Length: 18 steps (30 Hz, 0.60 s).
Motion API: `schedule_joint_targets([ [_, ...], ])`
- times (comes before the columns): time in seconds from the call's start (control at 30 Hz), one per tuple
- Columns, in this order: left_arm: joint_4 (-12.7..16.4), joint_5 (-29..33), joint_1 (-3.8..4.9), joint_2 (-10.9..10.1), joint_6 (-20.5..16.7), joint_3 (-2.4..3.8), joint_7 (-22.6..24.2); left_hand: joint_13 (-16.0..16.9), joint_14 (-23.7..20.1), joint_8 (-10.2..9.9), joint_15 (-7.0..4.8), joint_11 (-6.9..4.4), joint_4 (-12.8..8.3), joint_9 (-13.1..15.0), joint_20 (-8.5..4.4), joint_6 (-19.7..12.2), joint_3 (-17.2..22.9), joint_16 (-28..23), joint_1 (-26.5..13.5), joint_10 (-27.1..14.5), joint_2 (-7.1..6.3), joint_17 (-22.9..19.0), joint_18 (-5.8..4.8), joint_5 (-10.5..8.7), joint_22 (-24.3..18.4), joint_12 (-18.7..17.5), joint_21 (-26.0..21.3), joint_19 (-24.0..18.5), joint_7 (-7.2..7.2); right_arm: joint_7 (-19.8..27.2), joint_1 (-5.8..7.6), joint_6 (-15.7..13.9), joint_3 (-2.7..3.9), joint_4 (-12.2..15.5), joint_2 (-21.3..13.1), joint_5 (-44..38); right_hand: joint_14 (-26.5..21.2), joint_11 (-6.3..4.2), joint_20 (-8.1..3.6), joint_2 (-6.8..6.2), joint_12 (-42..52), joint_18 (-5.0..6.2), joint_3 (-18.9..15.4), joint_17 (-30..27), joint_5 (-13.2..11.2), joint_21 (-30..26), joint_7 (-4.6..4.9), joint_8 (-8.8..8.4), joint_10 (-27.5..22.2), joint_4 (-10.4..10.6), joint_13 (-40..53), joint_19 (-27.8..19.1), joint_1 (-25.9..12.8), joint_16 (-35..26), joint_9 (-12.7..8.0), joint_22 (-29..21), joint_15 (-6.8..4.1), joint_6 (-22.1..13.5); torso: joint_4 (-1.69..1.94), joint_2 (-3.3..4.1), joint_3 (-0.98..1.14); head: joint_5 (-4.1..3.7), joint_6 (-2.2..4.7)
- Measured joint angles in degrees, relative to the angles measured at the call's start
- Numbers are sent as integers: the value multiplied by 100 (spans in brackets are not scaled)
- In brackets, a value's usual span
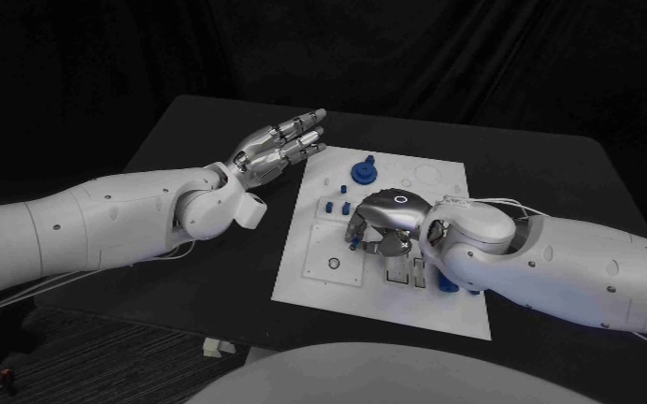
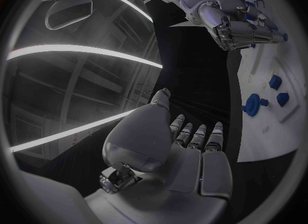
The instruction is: Assemble the parts on the task board
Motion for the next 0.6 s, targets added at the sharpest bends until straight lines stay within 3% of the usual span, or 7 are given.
schedule_joint_targets([
  [0.6, -21, 0, -8, 14, 11, 0, -37, 0, 0, 0, 0, 0, 0, -1, 0, 0, 0, 0, 0, 0, 0, 3, 0, 0, 6, 0, 0, 0, 0, 0, -35, 78, -18, 6, 28, -1, 0, 1, 0, 0, -1, 0, 16, -28, -28, 0, 20, -56, -1, -16, 4, 0, 0, 0, -1, -1, 0, -22, -1, 3, 1, 2, 0],
])
